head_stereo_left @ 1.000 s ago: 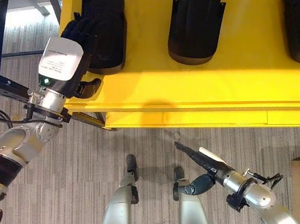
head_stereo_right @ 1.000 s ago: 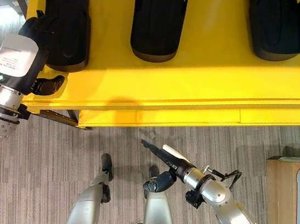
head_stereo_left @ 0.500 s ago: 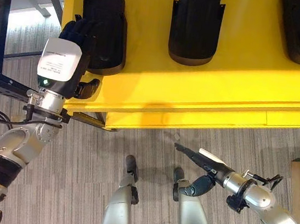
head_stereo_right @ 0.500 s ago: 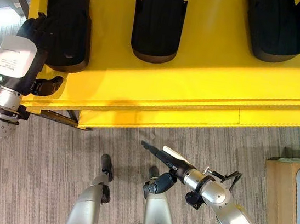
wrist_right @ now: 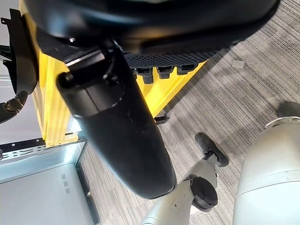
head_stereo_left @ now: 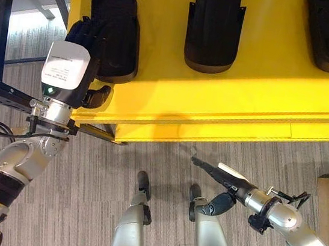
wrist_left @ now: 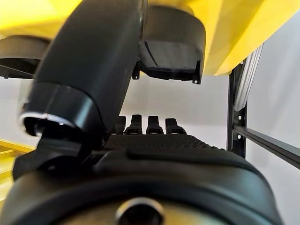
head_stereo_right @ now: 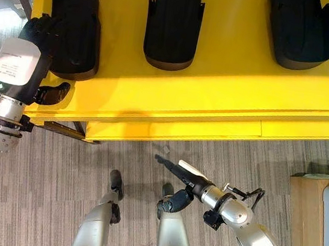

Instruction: Move parts from the plastic box to the shelf.

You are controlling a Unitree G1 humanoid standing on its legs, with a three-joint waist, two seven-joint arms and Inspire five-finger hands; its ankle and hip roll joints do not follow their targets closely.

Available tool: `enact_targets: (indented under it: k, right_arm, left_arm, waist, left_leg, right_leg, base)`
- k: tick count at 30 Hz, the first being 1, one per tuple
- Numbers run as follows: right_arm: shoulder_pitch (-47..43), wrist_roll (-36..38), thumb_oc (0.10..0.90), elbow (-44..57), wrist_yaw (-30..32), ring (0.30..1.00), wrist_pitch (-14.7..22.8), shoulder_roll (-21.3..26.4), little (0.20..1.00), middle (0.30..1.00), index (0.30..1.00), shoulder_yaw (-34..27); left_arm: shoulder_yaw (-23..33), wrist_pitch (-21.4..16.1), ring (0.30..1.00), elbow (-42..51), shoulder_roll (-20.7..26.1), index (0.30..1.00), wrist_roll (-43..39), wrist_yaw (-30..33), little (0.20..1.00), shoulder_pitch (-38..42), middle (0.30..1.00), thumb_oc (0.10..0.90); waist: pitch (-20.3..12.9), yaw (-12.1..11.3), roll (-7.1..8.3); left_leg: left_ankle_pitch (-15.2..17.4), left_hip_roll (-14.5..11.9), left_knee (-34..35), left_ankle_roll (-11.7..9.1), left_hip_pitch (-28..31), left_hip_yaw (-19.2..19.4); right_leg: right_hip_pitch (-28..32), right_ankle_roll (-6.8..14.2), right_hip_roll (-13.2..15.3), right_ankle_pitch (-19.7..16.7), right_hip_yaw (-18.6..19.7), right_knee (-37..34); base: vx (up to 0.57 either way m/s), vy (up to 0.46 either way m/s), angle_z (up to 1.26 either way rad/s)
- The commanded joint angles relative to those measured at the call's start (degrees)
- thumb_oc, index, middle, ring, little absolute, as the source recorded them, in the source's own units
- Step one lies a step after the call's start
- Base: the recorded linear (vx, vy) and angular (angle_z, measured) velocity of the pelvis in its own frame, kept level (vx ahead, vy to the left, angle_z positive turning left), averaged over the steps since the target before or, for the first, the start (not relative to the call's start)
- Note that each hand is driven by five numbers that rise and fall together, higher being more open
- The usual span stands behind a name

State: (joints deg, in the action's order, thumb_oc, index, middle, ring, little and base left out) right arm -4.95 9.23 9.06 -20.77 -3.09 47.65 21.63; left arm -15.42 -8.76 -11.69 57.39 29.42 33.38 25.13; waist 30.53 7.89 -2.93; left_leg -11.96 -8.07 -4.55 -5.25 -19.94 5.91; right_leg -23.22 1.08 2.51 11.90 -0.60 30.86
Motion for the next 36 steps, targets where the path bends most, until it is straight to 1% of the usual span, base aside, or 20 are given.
enact_targets:
  k: [1, 20, 36]
  right_arm:
    - [-2.3, 3.5, 0.900, 5.7, -0.3, 1.000, 3.3, -1.4, 1.000, 1.000, 1.000, -0.4]
    - [-2.6, 3.7, 0.900, 5.8, -1.3, 1.000, 2.7, -1.3, 1.000, 1.000, 1.000, -0.2]
    - [-3.1, 3.8, 0.900, 5.6, -1.1, 1.000, 2.8, -1.1, 1.000, 1.000, 1.000, -0.2]
  left_arm:
    - [4.7, 0.0, 1.000, 0.4, 0.8, 1.000, -3.5, 4.7, 1.000, 7.1, 1.000, 0.900]
    - [1.3, 1.8, 1.000, -2.7, 0.0, 1.000, -3.2, 4.2, 1.000, 10.7, 1.000, 0.900]
    - [-0.1, 1.4, 1.000, -3.3, -0.3, 1.000, -3.1, 3.3, 1.000, 11.1, 1.000, 0.900]
  waist:
    - [-3.0, 1.7, 2.67]
    - [-3.1, 2.5, 2.99]
    - [-2.5, 2.9, 2.98]
  left_leg:
    - [9.1, -0.6, -6.1, 0.6, 1.8, 2.2]
    - [9.3, -0.9, -6.7, 0.6, 2.0, 2.7]
    - [9.5, -0.8, -7.3, 0.7, 1.2, 2.9]
  right_leg:
    - [2.4, 0.2, -0.8, -2.0, -1.4, -6.6]
    - [2.6, 0.3, -0.8, -2.0, -1.0, -6.3]
    - [1.3, 0.2, -0.7, -1.9, -0.8, -5.3]
  base:
    - [0.00, 0.000, 0.00]
    - [0.00, 0.000, 0.00]
    - [0.00, 0.001, -0.01]
